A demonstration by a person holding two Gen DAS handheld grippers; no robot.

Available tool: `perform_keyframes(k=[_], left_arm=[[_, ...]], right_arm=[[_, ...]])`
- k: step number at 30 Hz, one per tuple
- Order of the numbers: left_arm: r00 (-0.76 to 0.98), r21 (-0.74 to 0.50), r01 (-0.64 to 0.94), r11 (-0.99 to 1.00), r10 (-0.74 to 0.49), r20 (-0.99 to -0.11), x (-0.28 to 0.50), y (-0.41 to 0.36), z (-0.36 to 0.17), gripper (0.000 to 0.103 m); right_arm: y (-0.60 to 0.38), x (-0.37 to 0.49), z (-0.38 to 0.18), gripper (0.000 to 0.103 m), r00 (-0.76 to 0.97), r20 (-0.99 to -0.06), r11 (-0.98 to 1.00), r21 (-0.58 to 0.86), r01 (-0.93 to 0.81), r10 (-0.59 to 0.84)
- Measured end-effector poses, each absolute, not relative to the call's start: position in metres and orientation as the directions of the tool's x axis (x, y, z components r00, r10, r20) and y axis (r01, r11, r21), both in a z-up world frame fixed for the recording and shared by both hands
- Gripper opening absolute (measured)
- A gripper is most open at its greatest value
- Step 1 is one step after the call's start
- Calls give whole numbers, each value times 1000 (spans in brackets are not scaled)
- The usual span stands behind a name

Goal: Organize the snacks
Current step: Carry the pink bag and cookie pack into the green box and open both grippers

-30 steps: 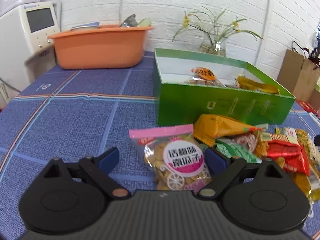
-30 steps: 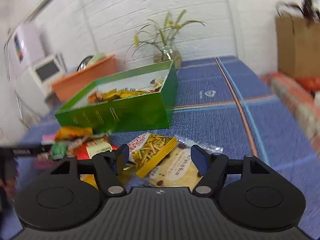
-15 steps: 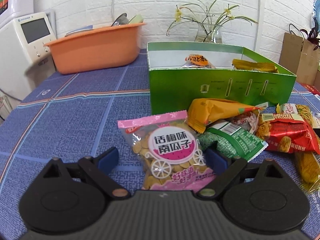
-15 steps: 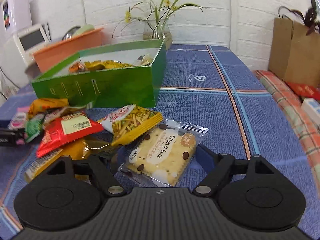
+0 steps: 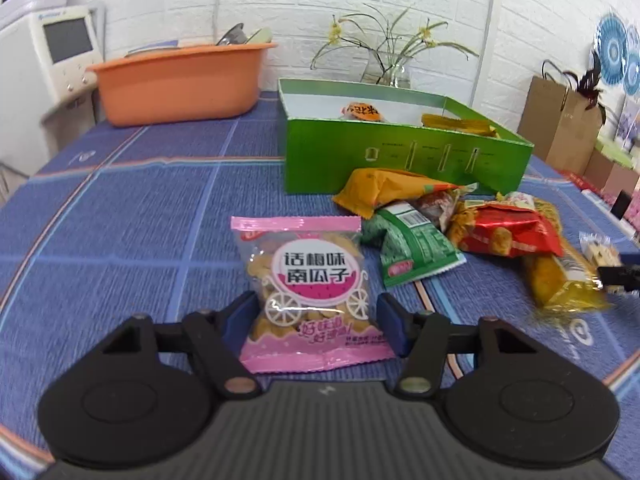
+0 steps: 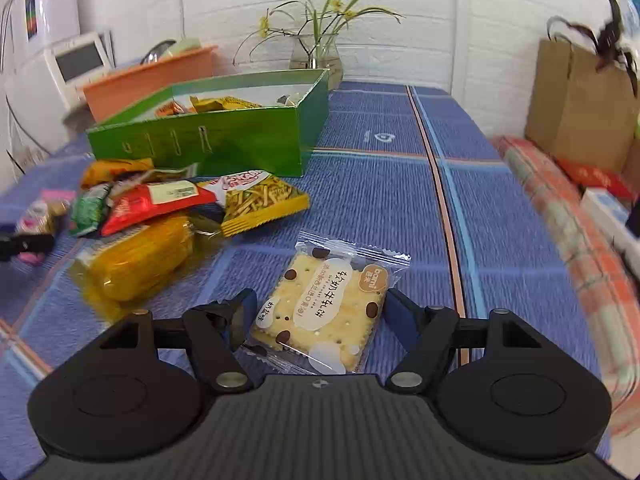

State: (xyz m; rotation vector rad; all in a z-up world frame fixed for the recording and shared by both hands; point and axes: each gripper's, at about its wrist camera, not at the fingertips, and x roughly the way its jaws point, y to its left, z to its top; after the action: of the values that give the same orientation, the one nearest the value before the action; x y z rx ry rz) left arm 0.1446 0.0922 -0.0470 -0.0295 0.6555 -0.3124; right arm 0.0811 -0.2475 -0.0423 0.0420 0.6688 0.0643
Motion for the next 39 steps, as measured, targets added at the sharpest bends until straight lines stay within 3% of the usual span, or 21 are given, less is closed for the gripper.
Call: perform_keyframes(k=[6,16,21,25,33,39], left_arm=[[749,-245,224,943,-327,-577,122,113,-44,56],[844,-275,221,936,-324,-428,117,116,7,56],[868,-258,278,925,-357,-346,162,91,44,56],[877,-229,284,931,-349,-329,216,61,64,56],[839,-270,249,930,-346,-419,292,36,29,55],[840,-279,252,927,-353,-413,304,40,12,49]], right_arm=[[-239,53,-19,103,835,-507,965,244,-99,214],[-165,66,14,103,880,-269,920,93,-381,392],[-163,97,18,103,902,-198,923,77,-377,385],[-181,122,23,103,926,-155,935,148,-322,344],[-219,172,22,103,946,-183,949,219,-225,267],[-206,225,13,103,925,-289,956,231,-181,245]])
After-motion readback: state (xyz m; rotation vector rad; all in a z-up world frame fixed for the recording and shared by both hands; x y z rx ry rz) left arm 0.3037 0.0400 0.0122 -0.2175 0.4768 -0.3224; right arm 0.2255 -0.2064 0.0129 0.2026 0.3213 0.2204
